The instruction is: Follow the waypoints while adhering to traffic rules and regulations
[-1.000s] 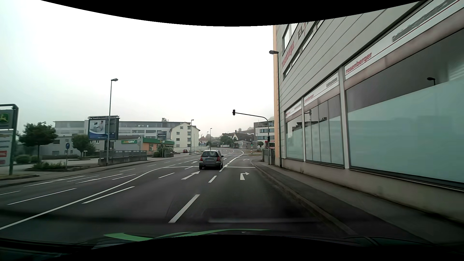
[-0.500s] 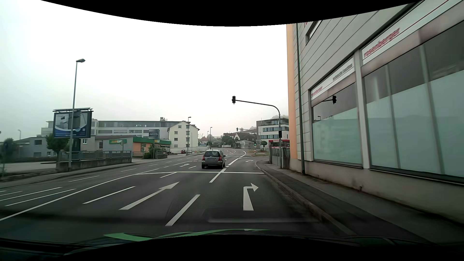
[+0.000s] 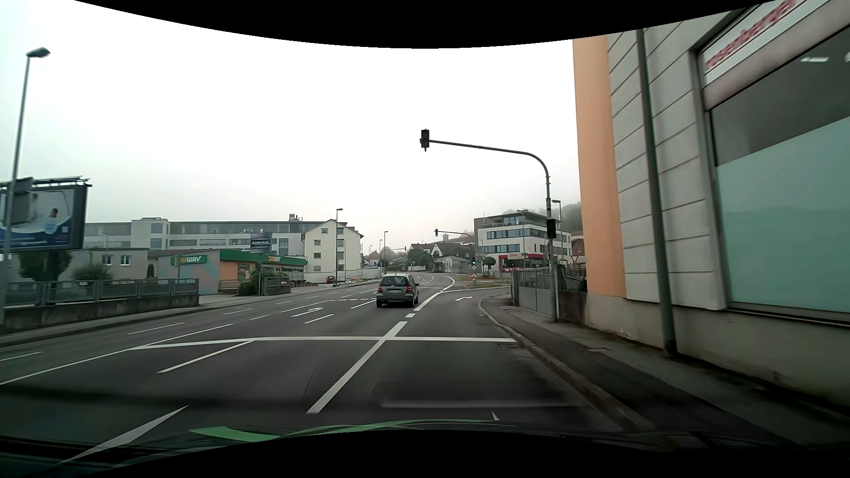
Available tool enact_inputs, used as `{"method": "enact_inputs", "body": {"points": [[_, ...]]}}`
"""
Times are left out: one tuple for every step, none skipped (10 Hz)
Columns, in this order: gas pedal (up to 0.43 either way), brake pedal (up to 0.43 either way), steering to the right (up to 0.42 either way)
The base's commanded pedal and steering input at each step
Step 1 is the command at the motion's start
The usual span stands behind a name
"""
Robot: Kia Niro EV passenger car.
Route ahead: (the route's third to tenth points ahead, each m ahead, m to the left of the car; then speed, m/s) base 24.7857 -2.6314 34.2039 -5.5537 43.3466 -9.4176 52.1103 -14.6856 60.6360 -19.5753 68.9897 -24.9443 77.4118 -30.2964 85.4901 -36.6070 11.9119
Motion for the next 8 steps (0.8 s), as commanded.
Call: {"method": "enact_inputs", "body": {"points": [[0.0,0.189,-0.005],[0.0,0.189,-0.004],[0.0,0.201,0.0],[0.0,0.201,0.002],[0.0,0.201,0.002],[0.0,0.195,0.002],[0.0,0.189,0.003],[0.0,0.183,0.003]]}}
